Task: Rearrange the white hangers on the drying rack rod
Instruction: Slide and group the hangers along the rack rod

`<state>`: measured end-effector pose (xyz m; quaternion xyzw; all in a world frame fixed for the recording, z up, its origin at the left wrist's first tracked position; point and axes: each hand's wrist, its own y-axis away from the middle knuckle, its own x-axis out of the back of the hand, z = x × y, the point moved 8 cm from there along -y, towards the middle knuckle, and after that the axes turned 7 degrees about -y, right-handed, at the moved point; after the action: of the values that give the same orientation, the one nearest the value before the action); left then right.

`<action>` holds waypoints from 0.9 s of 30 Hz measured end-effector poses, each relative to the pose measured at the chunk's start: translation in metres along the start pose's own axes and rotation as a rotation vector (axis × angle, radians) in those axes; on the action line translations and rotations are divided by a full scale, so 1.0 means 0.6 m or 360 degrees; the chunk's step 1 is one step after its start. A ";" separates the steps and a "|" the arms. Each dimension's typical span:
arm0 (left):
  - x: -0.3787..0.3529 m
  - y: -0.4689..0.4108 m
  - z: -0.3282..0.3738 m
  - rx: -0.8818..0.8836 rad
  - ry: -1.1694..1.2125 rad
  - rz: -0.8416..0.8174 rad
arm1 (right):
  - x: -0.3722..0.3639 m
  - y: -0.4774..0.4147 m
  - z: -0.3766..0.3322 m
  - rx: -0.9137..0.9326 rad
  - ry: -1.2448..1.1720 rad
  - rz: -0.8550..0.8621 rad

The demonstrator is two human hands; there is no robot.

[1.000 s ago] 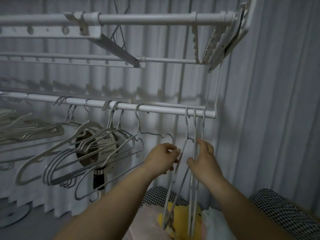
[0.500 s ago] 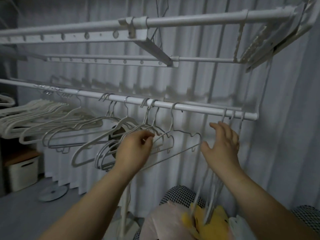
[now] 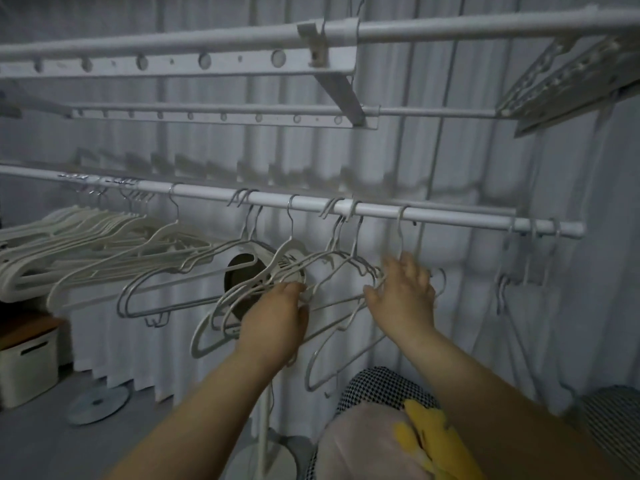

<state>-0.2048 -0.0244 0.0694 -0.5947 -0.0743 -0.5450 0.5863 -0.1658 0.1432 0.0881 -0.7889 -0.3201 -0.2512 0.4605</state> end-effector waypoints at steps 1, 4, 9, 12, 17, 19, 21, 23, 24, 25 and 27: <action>-0.005 -0.002 -0.009 0.0029 0.0071 -0.0025 | 0.000 0.001 0.009 -0.0132 -0.0153 0.0071; -0.029 -0.009 -0.025 0.0027 0.0263 -0.0199 | -0.017 0.003 0.031 -0.0472 -0.0566 0.0154; -0.047 -0.019 -0.034 0.0003 0.0557 -0.0274 | -0.070 0.009 0.043 -0.0870 -0.1092 0.0010; -0.045 -0.024 -0.042 0.0001 0.0641 -0.0230 | -0.088 0.017 0.035 -0.1022 -0.1376 -0.0008; -0.044 -0.028 -0.031 -0.0013 0.0729 -0.0207 | -0.087 0.020 0.039 -0.1057 -0.1710 0.0104; -0.045 -0.027 -0.020 -0.0039 0.0706 -0.0200 | -0.059 0.017 0.050 -0.0919 -0.1530 0.0212; -0.047 -0.026 -0.007 -0.0039 0.0691 -0.0185 | -0.026 0.018 0.069 -0.0840 -0.1402 0.0303; -0.050 -0.028 0.010 -0.0018 0.0696 -0.0187 | 0.004 0.025 0.091 -0.0848 -0.1398 0.0350; -0.053 -0.030 0.019 -0.0009 0.0697 -0.0199 | 0.021 0.030 0.101 -0.0850 -0.1383 0.0368; -0.054 -0.032 0.030 -0.0004 0.0695 -0.0212 | 0.037 0.035 0.110 -0.0839 -0.1351 0.0375; -0.054 -0.037 0.055 -0.0005 0.0675 -0.0228 | 0.063 0.042 0.126 -0.0800 -0.1291 0.0336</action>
<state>-0.2155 0.0257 0.0687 -0.4608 0.0094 -0.6982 0.5478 -0.1142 0.2113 0.0659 -0.9380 -0.3215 0.0551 0.1169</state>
